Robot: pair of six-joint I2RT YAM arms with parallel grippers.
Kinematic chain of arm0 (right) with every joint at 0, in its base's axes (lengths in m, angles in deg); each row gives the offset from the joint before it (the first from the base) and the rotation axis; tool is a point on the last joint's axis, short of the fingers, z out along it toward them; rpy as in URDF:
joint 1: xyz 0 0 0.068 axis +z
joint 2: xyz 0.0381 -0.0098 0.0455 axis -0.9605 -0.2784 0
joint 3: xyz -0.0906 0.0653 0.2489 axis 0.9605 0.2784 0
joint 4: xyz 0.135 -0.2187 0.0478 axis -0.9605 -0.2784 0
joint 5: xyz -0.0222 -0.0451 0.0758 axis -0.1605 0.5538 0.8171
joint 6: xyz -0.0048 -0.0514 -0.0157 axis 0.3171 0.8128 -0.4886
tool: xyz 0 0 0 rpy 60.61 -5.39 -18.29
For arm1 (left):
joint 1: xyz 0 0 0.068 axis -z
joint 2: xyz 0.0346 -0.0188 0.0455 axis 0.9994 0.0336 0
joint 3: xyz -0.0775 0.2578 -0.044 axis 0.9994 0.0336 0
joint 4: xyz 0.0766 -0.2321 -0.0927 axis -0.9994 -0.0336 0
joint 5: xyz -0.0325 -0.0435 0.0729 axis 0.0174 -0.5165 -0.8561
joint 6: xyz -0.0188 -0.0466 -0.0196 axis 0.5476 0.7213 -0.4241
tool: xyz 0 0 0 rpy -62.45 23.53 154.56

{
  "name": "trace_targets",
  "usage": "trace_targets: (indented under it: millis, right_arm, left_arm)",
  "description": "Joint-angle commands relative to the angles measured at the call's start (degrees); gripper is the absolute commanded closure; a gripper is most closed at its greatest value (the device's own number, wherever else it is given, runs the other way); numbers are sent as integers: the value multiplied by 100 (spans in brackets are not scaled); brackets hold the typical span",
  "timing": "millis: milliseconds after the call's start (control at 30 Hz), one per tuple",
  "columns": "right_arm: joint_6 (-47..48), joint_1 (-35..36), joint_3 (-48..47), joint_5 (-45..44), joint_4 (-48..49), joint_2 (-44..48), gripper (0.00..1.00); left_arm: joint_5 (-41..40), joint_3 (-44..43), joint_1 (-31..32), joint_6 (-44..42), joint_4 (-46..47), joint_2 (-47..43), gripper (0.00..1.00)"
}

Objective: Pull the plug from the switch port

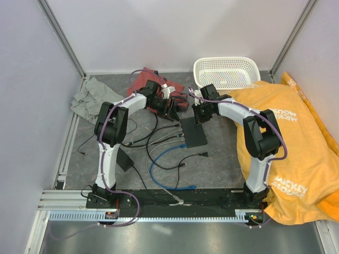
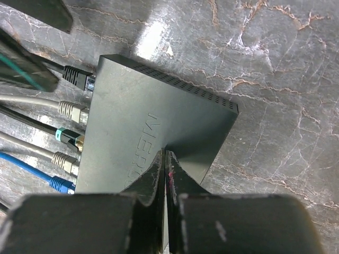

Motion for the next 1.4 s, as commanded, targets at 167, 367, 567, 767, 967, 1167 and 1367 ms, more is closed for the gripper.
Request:
trace_targets:
  millis: [167, 367, 567, 767, 967, 1167, 1367]
  right_arm:
    - [168, 228, 153, -67, -249, -284, 100]
    - [168, 246, 118, -146, -249, -293, 100]
    - [168, 237, 153, -199, -240, -258, 100]
    - [160, 263, 136, -208, -223, -275, 100]
    - [177, 281, 127, -234, -196, -266, 100]
    - [186, 307, 136, -269, -187, -231, 100]
    - [195, 360, 127, -304, -179, -240, 100]
  left_arm:
    - [195, -33, 69, -518, -157, 403, 40]
    - [316, -174, 148, -396, -175, 570, 42]
    - [412, -69, 184, -474, -175, 640, 46]
    - [404, -51, 210, -457, -175, 632, 52]
    - [386, -77, 245, -440, -175, 667, 53]
    - [430, -77, 263, -475, -175, 684, 62]
    - [413, -121, 289, -422, -175, 711, 69]
